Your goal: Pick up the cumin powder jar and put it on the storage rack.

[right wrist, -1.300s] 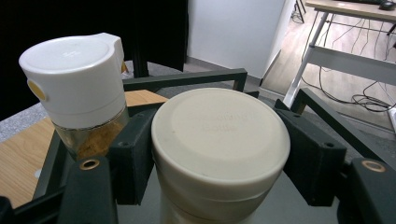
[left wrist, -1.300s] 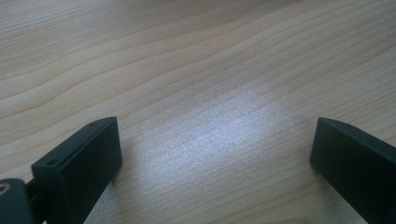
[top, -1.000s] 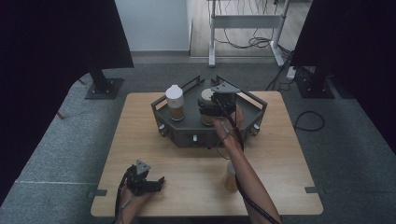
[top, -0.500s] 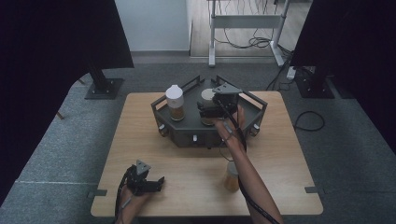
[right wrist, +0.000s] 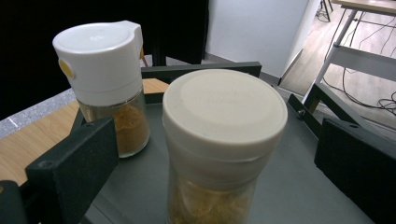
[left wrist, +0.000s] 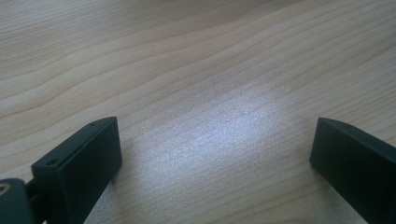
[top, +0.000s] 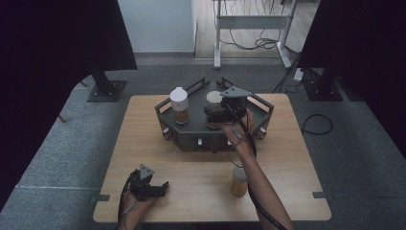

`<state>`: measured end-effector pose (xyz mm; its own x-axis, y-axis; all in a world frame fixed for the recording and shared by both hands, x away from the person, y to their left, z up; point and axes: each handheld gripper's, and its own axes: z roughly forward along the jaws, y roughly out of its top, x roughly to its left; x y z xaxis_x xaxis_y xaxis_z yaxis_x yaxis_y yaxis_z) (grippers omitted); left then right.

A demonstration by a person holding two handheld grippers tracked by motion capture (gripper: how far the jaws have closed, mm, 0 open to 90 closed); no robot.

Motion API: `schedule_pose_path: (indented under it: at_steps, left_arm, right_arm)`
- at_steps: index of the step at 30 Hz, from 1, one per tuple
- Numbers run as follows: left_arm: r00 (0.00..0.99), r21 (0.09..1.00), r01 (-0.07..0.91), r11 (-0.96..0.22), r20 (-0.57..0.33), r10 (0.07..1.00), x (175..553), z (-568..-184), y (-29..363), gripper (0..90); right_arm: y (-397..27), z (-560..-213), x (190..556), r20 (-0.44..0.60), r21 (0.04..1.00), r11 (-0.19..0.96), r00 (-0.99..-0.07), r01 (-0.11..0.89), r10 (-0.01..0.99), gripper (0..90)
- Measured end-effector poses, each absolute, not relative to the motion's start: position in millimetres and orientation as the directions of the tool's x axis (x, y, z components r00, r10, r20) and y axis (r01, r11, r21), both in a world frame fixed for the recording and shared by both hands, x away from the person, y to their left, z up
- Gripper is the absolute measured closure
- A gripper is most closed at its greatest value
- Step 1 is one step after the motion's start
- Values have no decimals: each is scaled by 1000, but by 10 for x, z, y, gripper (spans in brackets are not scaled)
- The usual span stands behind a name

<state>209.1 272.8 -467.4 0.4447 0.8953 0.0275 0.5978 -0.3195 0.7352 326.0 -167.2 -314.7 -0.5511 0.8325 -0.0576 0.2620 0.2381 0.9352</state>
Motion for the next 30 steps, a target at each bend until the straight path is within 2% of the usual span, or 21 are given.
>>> schedule_pose_path:
  at_steps: [30]
  left_arm:
    - [441, 735, 600, -317, 27, 897, 2086, -4674, 2721, 15]
  right_arm:
    - [-1972, -3106, 2883, -87, 944, 246, -555, 218, 827, 0]
